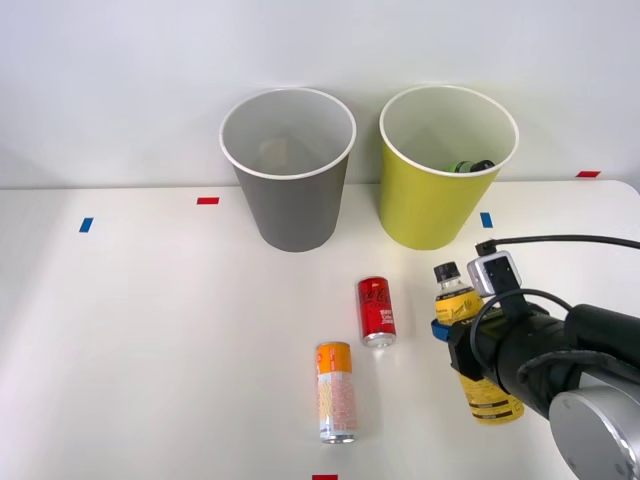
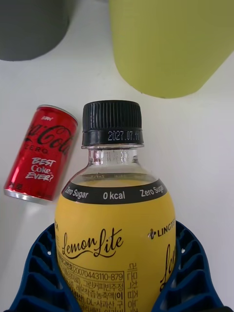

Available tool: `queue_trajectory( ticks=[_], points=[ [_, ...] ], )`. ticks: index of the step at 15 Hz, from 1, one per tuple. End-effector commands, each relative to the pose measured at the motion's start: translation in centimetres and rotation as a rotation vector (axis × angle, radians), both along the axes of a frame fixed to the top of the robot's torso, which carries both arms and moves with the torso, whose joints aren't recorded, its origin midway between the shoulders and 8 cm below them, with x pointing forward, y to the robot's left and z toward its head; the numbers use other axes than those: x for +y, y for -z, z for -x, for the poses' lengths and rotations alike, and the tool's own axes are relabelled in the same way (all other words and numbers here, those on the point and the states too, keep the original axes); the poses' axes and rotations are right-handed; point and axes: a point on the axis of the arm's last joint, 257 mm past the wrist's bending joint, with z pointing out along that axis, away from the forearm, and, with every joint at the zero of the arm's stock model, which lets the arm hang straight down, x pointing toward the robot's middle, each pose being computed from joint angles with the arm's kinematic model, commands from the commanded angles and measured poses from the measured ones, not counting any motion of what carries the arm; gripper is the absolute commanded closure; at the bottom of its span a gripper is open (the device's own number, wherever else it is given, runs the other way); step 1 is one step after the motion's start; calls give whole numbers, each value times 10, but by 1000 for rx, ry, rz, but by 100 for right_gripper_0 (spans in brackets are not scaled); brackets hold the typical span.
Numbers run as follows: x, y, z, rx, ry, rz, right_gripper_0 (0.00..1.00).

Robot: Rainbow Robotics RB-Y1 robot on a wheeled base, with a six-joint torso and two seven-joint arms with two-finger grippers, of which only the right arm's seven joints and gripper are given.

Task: Put cans in the gray bin, plastic bottles in the light green bin

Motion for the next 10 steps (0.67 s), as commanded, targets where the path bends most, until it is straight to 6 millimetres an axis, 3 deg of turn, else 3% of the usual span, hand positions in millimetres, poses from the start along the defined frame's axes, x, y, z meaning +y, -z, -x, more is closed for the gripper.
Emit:
queue_trajectory(
  ticks=[1, 5, 10],
  points=[
    [9, -30, -2, -154, -26, -107, 100],
    [23, -78, -5, -360, -43, -294, 100],
    [26, -134, -6, -552, -66, -424, 100]
  ],
)
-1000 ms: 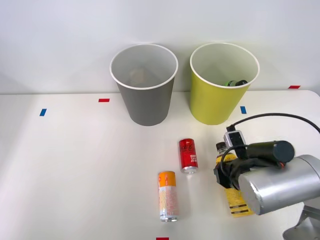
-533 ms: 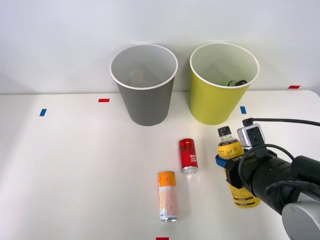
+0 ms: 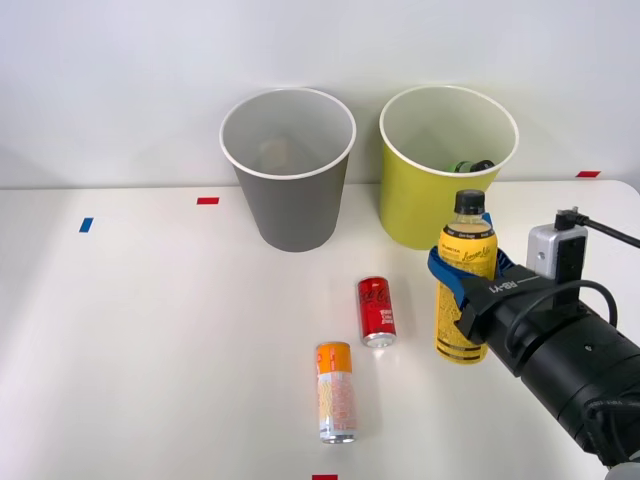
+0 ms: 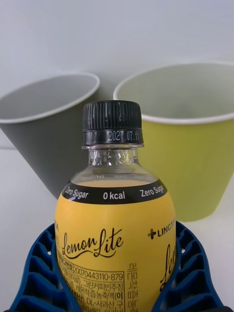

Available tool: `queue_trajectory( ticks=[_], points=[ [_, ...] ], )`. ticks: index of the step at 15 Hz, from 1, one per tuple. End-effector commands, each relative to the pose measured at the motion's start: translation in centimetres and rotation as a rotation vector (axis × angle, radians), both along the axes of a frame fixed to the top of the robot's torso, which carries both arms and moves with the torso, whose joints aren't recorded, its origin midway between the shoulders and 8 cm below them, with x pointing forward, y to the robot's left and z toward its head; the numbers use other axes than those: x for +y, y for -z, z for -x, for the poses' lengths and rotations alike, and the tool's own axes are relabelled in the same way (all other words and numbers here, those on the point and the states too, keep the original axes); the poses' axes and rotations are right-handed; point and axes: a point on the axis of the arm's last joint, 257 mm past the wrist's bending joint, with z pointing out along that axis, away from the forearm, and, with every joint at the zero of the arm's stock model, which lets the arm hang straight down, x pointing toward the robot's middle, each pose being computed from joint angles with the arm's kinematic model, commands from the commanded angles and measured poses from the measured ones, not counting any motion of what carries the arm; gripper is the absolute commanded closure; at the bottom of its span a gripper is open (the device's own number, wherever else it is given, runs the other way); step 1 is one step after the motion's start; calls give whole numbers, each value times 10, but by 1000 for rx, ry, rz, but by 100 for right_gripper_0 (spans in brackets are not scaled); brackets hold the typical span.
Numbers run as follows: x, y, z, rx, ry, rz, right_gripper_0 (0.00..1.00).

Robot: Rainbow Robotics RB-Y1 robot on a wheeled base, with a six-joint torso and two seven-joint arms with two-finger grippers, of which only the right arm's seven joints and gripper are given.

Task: Put cans in the gray bin, plastic bottles in the light green bin

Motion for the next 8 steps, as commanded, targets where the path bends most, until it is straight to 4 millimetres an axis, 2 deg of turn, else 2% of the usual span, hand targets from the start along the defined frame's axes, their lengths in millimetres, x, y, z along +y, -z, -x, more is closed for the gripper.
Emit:
queue_trajectory(
  ticks=[1, 8],
  points=[
    [6, -33, 2, -94, -30, -98, 100],
    [18, -115, -3, -311, -67, -184, 100]
  ],
)
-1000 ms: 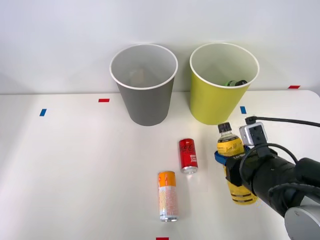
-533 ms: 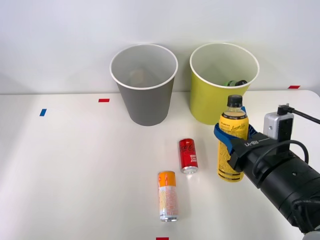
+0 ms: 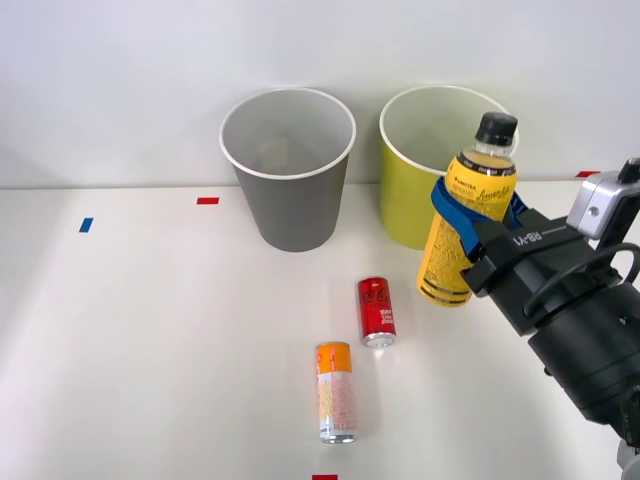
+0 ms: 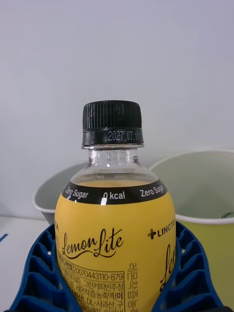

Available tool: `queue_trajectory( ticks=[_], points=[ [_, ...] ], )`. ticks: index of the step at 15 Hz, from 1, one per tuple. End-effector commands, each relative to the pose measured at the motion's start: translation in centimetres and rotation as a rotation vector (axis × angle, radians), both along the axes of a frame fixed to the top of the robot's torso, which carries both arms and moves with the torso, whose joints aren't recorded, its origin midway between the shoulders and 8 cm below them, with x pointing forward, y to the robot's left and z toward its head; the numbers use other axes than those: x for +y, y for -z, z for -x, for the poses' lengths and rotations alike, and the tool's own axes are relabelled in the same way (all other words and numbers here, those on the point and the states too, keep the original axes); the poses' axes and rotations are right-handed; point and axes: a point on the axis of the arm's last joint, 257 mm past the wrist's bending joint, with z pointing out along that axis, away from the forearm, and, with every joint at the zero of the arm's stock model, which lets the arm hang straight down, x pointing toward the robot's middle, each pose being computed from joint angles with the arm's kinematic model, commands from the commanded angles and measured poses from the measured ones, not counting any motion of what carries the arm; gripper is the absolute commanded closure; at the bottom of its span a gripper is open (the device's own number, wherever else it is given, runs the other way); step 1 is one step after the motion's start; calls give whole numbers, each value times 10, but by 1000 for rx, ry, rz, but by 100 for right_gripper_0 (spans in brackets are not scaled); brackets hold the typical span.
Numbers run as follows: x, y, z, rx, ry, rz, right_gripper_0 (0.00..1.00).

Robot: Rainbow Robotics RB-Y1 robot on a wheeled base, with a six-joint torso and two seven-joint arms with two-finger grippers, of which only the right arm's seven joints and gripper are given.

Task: Put cans in the gray bin, plastic bottles in the light green bin

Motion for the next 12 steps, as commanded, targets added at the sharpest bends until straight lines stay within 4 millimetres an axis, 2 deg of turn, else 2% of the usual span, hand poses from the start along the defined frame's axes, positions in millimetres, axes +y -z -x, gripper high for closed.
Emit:
queue_trajectory(
  ticks=[1, 3, 8, 10, 12],
  points=[
    [2, -34, -5, -84, 3, -28, 100],
    [0, -54, -10, -127, 13, -61, 100],
    [-18, -56, -47, -140, 63, -63, 100],
    [-20, -64, -62, -156, 66, -69, 100],
    [-25, -74, -84, -168, 78, -87, 100]
  ],
)
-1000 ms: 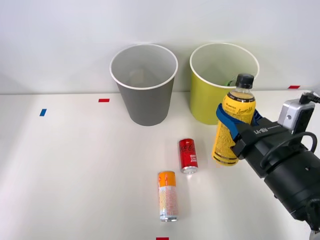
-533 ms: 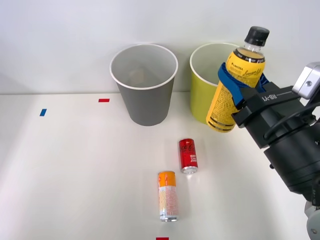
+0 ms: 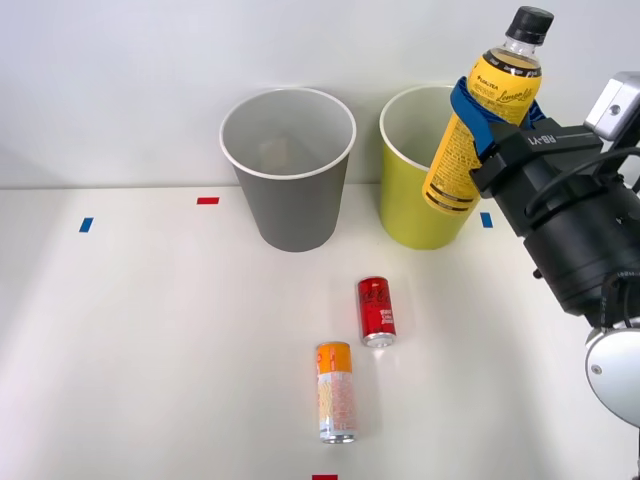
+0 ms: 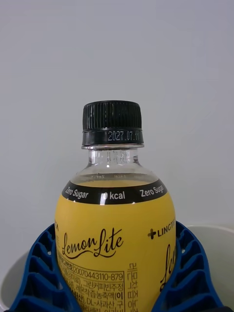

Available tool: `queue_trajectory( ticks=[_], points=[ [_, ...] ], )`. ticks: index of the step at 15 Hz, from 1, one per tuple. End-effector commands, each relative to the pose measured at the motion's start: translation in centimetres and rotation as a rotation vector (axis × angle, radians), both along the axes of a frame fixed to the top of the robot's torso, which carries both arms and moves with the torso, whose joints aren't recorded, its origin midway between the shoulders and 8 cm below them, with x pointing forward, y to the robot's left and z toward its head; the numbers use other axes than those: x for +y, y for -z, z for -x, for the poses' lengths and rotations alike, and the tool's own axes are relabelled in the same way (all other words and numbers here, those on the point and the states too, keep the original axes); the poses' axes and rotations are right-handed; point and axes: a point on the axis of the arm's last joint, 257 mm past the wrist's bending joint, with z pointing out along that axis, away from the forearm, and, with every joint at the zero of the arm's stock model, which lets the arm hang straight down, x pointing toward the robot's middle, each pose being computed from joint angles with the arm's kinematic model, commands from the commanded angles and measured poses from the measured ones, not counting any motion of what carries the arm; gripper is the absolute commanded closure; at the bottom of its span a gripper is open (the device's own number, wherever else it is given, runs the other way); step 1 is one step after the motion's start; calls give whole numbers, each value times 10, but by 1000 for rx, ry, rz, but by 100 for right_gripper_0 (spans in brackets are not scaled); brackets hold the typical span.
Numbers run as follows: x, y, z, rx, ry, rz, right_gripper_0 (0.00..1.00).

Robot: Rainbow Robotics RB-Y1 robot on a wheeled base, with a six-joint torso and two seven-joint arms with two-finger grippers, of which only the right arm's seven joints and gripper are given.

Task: Put cans in the gray bin, plastic bottles in the light green bin

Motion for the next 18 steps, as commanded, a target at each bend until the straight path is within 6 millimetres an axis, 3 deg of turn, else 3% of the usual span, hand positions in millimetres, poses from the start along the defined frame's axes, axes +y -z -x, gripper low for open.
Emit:
queue_trajectory(
  ticks=[1, 4, 12, 15, 18],
  points=[
    [-7, -15, -29, -20, 16, -30, 100],
    [-13, -24, -57, -21, 34, -57, 100],
    [-31, -15, -152, -6, 168, -59, 100],
    [-29, -12, -169, 6, 179, -50, 100],
    [-26, -13, -173, 8, 176, -46, 100]
  ],
)
